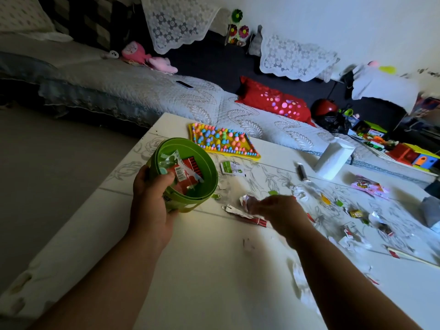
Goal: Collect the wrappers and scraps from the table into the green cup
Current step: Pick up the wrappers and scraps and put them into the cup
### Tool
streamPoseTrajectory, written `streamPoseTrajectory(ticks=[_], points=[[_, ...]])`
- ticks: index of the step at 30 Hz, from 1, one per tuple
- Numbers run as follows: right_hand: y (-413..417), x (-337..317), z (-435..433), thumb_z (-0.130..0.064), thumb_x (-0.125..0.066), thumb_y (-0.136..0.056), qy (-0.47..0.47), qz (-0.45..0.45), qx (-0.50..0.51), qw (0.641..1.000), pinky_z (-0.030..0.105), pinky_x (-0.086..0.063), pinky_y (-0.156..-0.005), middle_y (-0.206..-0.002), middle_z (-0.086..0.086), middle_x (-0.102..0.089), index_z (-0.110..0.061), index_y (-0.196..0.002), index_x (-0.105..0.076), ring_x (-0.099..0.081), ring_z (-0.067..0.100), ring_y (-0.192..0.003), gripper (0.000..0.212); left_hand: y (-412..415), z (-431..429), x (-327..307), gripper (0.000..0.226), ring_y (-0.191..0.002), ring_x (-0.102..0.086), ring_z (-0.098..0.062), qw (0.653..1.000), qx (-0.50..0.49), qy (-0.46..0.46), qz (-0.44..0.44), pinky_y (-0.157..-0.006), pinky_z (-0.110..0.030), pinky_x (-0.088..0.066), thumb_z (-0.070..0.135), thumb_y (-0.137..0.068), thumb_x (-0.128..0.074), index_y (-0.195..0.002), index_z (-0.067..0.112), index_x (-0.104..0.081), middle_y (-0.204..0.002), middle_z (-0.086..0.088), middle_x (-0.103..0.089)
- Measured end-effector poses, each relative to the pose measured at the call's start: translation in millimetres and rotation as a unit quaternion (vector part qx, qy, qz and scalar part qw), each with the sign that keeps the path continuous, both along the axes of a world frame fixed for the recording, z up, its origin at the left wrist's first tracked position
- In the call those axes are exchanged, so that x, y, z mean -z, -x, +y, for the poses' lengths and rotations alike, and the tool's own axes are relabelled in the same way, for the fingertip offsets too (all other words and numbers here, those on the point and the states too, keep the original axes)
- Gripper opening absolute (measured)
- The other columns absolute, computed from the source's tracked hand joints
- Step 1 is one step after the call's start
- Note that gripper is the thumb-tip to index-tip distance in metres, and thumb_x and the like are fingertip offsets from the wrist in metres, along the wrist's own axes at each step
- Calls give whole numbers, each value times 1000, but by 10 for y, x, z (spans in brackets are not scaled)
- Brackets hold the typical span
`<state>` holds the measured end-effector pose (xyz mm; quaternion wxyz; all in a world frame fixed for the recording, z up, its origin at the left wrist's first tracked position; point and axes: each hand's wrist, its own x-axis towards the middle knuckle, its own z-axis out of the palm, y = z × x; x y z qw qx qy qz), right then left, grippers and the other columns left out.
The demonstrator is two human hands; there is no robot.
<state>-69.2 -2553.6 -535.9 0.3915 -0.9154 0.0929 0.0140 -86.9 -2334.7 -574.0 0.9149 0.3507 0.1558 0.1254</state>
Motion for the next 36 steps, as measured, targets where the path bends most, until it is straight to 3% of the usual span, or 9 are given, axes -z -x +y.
streamPoseTrajectory(ticks=[7, 9, 14, 17, 21, 24, 30, 32, 36], points=[[-599, 224, 130, -36, -68, -77, 284, 71, -123, 948, 23, -40, -57, -82, 7, -69, -9, -89, -74, -57, 18, -72, 31, 8, -6, -59, 52, -118, -62, -30, 1000, -4, 1, 10, -85, -47, -55, 9, -92, -57, -139, 32, -54, -133, -2, -64], [-655, 383, 122, -32, -66, -81, 289, 58, -98, 950, 24, -46, -66, -95, 6, -70, -14, -97, -73, -62, 21, -84, 25, 10, -1, -68, 51, -118, -62, -30, 1000, -7, 3, 13, -86, -46, -55, 9, -92, -57, -138, 32, -55, -132, -2, -64], [-658, 393, 30, -22, -70, -80, 235, 11, -43, 971, 19, -34, -50, -76, -3, -55, -18, -85, -64, -52, 18, -79, 8, 4, 22, -77, 45, -116, -62, -27, 1000, -7, 1, 17, -87, -44, -53, 9, -92, -57, -127, 37, -56, -122, 3, -65], [-610, 350, -30, -28, -73, -77, 183, -22, -12, 983, 23, -34, -50, -72, -3, -57, -18, -80, -58, -53, 19, -73, 18, 2, 10, -82, 47, -117, -62, -28, 1000, -8, 5, 19, -87, -45, -53, 9, -92, -56, -132, 35, -55, -128, 0, -65], [-501, 46, 8, -7, -74, -72, -67, -77, 62, 993, 22, -38, -50, -73, -6, -63, -14, -110, -55, -59, 8, -59, 43, 0, -12, -58, 52, -120, -62, -32, 1000, -3, -3, 19, -85, -48, -54, 9, -91, -58, -138, 30, -54, -135, -4, -64], [-402, -333, 135, 2, -72, -74, -137, -90, 26, 986, 20, -39, -47, -60, -8, -64, -10, -101, -61, -59, 1, -39, 32, 6, -31, -55, 54, -118, -62, -31, 1000, -8, -2, 23, -83, -45, -54, 9, -90, -60, -139, 32, -53, -135, -4, -63], [-263, -814, 695, 8, -71, -73, -223, -59, -98, 968, 42, -56, -72, -74, 11, -64, -13, -76, -60, -66, 27, -64, 24, 48, -107, -82, 55, -114, -62, -28, 1000, -4, -8, 22, -98, -53, -52, 6, -91, -60, -139, 32, -52, -132, -4, -62], [-272, -737, 936, -2, -78, -70, -135, -51, -135, 980, 54, -55, -78, -77, 12, -64, -19, -78, -58, -67, 33, -74, 28, 54, -122, -91, 54, -113, -63, -27, 1000, -4, -2, 27, -100, -54, -50, 5, -91, -59, -138, 31, -53, -133, -5, -64], [-232, -611, 1211, -26, -81, -69, 167, -80, -200, 962, 41, -56, -80, -99, 11, -68, -16, -101, -64, -65, 27, -91, 38, 70, -114, -104, 61, -116, -65, -31, 1000, 3, 4, 22, -87, -45, -54, 12, -81, -67, -139, 28, -54, -133, -7, -66]])
